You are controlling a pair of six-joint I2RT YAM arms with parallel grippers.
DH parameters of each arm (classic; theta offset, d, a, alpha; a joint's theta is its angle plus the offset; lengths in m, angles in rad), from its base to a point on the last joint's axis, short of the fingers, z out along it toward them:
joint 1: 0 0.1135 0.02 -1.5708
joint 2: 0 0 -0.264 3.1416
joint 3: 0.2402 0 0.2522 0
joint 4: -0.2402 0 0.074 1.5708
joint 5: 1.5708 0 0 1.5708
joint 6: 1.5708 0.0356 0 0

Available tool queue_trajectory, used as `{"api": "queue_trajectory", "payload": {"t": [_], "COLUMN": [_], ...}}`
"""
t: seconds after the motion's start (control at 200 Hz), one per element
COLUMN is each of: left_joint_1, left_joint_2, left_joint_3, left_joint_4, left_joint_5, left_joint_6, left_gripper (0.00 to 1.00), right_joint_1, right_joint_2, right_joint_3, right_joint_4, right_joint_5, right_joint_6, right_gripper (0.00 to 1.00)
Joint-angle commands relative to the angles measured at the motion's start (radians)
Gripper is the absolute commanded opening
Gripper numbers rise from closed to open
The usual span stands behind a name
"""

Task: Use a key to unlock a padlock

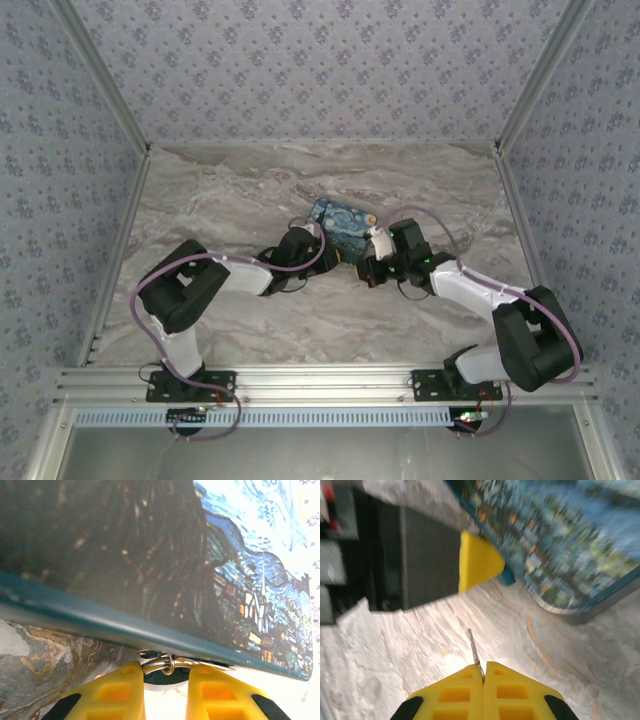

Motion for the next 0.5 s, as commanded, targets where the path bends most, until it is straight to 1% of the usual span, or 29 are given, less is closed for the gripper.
{"api": "queue_trajectory", "payload": {"t": [0.0, 0.23, 0.495], "left_joint_1": [-0.005, -0.008, -0.017], "left_joint_2": [-0.056, -0.085, -0.098], "left_joint_3": [0.019, -0.004, -0.017], "left_joint_4": [0.017, 0.019, 0.03], "left_joint_5": [0.038, 0.044, 0.052], "left_joint_6": [-0.061, -0.159, -0.208], "left_gripper": [0.15, 0.17, 0.17], "right_joint_1": [0.039, 0.095, 0.12], "right_joint_2": [-0.012, 0.013, 0.026], "right_joint_3": [-0.047, -0.095, -0.145], "right_joint_4": [0.052, 0.152, 0.289], "right_joint_5": [0.111, 0.201, 0.254], "right_joint_6": [-0.071, -0.111, -0.11], "right_gripper": [0.0, 0.0, 0.0]}}
